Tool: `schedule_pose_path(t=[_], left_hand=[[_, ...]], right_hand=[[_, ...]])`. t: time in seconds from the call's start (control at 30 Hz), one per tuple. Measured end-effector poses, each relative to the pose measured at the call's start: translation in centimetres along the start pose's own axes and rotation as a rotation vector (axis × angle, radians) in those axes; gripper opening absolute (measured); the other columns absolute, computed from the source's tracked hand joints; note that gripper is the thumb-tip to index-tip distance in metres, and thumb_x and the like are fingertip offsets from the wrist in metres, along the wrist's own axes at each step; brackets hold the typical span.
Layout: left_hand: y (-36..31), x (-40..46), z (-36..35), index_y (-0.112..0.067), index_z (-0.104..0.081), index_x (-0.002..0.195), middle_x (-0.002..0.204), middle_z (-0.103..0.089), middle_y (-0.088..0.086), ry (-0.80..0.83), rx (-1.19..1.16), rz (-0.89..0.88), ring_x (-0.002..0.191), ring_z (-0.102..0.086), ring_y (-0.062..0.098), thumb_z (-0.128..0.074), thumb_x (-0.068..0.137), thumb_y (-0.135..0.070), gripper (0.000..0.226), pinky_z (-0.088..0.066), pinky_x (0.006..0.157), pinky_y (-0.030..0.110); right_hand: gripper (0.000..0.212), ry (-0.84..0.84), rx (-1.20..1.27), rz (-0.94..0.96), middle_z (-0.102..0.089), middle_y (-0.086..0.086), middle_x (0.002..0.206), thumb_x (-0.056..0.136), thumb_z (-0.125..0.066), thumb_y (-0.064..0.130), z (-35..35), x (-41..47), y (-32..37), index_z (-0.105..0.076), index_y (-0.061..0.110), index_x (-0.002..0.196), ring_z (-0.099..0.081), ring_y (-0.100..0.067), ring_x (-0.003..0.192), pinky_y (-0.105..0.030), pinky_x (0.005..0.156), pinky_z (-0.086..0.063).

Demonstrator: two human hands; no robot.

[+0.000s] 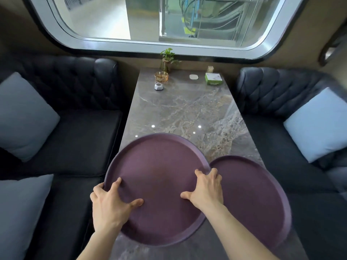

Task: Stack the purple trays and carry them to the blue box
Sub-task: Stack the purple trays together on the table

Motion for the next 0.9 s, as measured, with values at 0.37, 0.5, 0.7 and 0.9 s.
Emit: schedule_pose_path(t=[0.37,0.5,0.7,0.9], left_hand=[[-10.1,-9.3,-2.4,-0.042,-0.044,0.143,0.141,-0.036,0.013,0.079,0.015,-0.241,0.135,-0.032,0.032,-0.084,0.050,-0.069,0.105,-0.036,0.113,0.042],[-13.9,-12.0,-6.0,-0.045,-0.043,0.142,0.140,-0.037,0.012,0.121,0.040,-0.288,0.135,-0.032,0.031,-0.083,0.051,-0.070,0.103,-0.035,0.113,0.040],[-19.2,-14.5,-12.5,-0.044,-0.044,0.142,0.140,-0.039,0.013,0.156,0.091,-0.319,0.134,-0.035,0.032,-0.083,0.050,-0.071,0.103,-0.037,0.112,0.042],[-22.1,-15.7,-18.5,-0.038,-0.049,0.135,0.134,-0.041,0.011,0.173,0.120,-0.281,0.129,-0.039,0.032,-0.085,0.050,-0.068,0.097,-0.040,0.108,0.043]], right_hand=[[0.104,-0.099,0.084,-0.197,-0.036,-0.011,0.136,0.060,-0.087,0.063,6.1,-7.8,-14.1,-0.043,0.032,0.149,-0.043,-0.033,0.125,-0.038,0.099,-0.046],[0.108,-0.082,0.143,-0.273,-0.034,-0.012,0.139,0.059,-0.089,0.061,6.1,-8.2,-20.5,-0.042,0.032,0.151,-0.041,-0.034,0.130,-0.040,0.104,-0.045],[0.104,-0.075,0.167,-0.302,-0.037,-0.011,0.136,0.062,-0.089,0.059,5.4,-5.7,-29.3,-0.043,0.030,0.151,-0.044,-0.034,0.125,-0.039,0.101,-0.046],[0.097,-0.031,0.156,-0.318,-0.038,-0.011,0.135,0.065,-0.088,0.057,3.6,-1.6,-35.0,-0.045,0.031,0.148,-0.045,-0.032,0.123,-0.037,0.096,-0.050]])
Point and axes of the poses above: each hand's wrist, its own x-axis towards the middle knuckle, its own z-axis out of the back of the hand, y = z × x, the point moved 10 cm from there along x, towards the middle knuckle
